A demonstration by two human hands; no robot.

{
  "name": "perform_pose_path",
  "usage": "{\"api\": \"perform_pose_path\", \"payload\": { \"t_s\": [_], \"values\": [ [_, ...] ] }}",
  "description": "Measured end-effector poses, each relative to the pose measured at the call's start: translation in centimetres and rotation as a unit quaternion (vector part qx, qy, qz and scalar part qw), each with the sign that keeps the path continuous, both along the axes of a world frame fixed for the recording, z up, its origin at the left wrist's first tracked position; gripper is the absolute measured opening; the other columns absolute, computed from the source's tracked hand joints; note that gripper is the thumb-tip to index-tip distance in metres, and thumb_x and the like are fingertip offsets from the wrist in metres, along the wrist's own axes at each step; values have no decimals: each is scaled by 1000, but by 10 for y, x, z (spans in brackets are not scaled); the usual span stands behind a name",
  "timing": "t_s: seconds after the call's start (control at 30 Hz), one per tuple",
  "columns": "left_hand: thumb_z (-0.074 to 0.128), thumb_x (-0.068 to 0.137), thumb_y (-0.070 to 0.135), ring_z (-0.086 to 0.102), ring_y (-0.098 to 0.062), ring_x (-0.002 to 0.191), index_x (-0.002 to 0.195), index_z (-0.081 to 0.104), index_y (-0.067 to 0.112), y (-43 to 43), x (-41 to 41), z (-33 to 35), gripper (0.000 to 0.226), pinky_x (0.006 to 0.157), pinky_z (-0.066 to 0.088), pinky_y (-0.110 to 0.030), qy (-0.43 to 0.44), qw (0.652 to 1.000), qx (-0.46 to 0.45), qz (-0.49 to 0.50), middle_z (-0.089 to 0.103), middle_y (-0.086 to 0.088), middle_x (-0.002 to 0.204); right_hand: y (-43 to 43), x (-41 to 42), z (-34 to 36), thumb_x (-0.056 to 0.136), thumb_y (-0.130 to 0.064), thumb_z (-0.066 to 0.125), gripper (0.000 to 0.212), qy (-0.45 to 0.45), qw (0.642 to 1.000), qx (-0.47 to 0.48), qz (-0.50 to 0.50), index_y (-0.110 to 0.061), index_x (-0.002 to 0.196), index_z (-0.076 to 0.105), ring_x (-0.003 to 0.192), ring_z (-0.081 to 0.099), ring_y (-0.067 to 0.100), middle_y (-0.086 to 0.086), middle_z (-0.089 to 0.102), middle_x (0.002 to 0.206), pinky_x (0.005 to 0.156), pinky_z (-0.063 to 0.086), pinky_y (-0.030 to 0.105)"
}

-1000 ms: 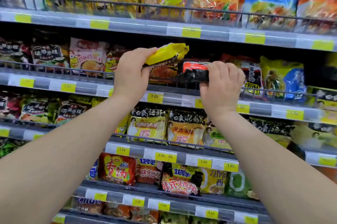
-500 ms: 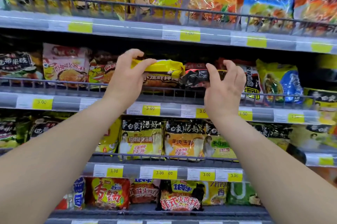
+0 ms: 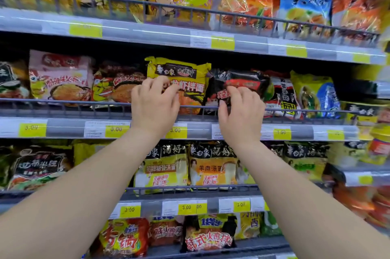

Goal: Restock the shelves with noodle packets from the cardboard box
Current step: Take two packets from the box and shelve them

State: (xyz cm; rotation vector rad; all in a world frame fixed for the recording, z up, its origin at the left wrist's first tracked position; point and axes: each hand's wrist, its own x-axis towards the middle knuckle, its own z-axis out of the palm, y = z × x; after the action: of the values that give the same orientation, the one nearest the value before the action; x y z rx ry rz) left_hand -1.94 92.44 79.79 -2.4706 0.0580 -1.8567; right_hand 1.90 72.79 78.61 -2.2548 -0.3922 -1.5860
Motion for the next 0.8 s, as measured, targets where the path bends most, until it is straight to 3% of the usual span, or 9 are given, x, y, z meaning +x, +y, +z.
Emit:
{"api": "perform_pose_path", "payload": {
  "t_s": [0.17,0.27,0.33,0.5,0.57,0.67,0.8],
  "values": [
    [33,96,51,36,-33,128,131,52,26,-4,6,4,47,93,40,-48,185,979,-77,47,48,-5,139,6,12,13,97,-43,37,45,123,989,-85,-12,-19,132,50,125,39,36,10,49,136,107,26,57],
    [26,96,56,29,-31,134,137,46,30,0,9,10,52,100,35,-48,221,972,-67,37,41,-3,146,7,22,18,98,-49,29,52,203,972,-119,-2,-27,145,31,137,25,31,5,35,149,113,14,54],
    [26,95,57,27,-30,136,137,45,31,4,10,11,53,102,34,-49,233,971,-54,15,39,-2,148,6,24,22,97,-49,30,52,217,969,-117,14,-28,145,32,137,26,28,3,34,150,113,15,53],
    [33,95,53,31,-29,135,132,53,27,12,5,9,49,106,30,-50,228,973,-28,-32,44,-3,145,4,18,19,96,-51,34,52,192,975,-112,19,-26,141,39,134,33,27,2,41,146,113,15,51],
    [41,93,47,38,-29,129,122,61,23,10,1,4,42,109,24,-51,165,985,-23,-44,53,-3,134,3,11,10,96,-49,35,52,155,983,-102,10,-20,138,44,130,37,28,5,47,139,112,18,50],
    [50,86,37,50,-30,113,106,68,18,-4,-4,-13,32,102,30,-46,78,990,4,-113,62,-3,116,1,-6,-11,93,-37,45,43,95,994,-47,31,-9,123,57,118,46,30,10,56,124,103,32,41],
    [55,81,33,51,-32,109,101,67,16,-44,-11,-53,29,96,36,-43,122,971,25,-203,61,-5,115,-20,-41,-60,83,-26,52,35,103,994,-29,3,-7,109,63,104,53,32,11,61,109,92,37,39]
  ]
}}
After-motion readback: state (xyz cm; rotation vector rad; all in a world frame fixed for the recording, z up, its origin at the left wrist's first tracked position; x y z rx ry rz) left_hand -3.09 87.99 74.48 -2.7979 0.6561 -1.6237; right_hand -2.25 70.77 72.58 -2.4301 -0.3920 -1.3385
